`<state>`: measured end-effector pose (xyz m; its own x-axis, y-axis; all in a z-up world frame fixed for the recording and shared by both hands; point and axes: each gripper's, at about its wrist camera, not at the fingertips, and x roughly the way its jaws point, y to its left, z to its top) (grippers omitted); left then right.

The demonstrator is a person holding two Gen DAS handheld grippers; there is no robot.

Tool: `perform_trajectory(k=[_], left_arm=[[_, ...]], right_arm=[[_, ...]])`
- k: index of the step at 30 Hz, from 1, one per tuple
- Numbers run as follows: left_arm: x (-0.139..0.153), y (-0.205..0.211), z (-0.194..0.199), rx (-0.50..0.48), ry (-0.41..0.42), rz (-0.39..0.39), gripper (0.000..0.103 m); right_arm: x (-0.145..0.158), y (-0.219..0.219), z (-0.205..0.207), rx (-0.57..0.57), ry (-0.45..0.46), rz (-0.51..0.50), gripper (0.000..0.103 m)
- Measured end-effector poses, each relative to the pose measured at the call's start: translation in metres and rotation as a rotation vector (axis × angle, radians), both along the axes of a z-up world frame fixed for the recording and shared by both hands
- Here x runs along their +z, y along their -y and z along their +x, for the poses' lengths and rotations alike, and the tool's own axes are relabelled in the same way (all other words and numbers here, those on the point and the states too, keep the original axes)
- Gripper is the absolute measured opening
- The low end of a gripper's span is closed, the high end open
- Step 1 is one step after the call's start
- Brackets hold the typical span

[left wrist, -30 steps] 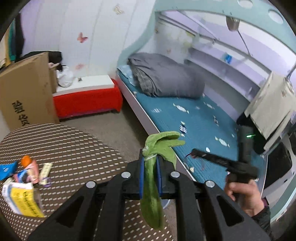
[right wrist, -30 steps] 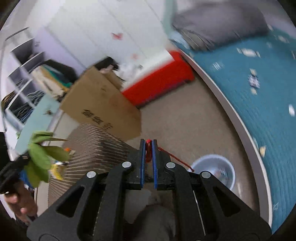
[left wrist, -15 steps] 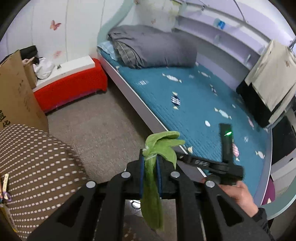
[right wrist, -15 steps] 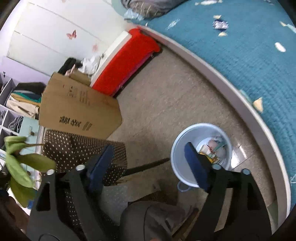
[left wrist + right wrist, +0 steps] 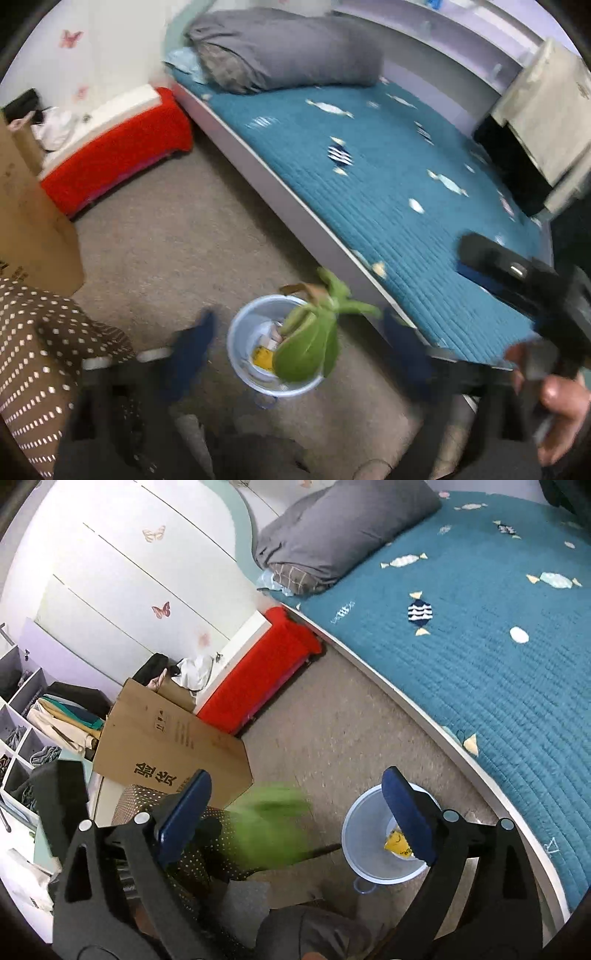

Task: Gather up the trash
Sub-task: 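Open both tools over the bin to drop the sprig and string, then move both open tools back over the table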

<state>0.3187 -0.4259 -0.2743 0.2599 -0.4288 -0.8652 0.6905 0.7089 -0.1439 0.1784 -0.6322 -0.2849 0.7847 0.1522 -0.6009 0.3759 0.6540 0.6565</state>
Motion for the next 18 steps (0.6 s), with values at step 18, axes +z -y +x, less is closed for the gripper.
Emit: perform_trajectory(k=[18], left_arm=[[0.06,-0.066,-0.015,0.118,0.127,-0.056,0.095]], right_arm=[[0.021,-0.051,-0.006,0.035,-0.04,-0.074,0.097]])
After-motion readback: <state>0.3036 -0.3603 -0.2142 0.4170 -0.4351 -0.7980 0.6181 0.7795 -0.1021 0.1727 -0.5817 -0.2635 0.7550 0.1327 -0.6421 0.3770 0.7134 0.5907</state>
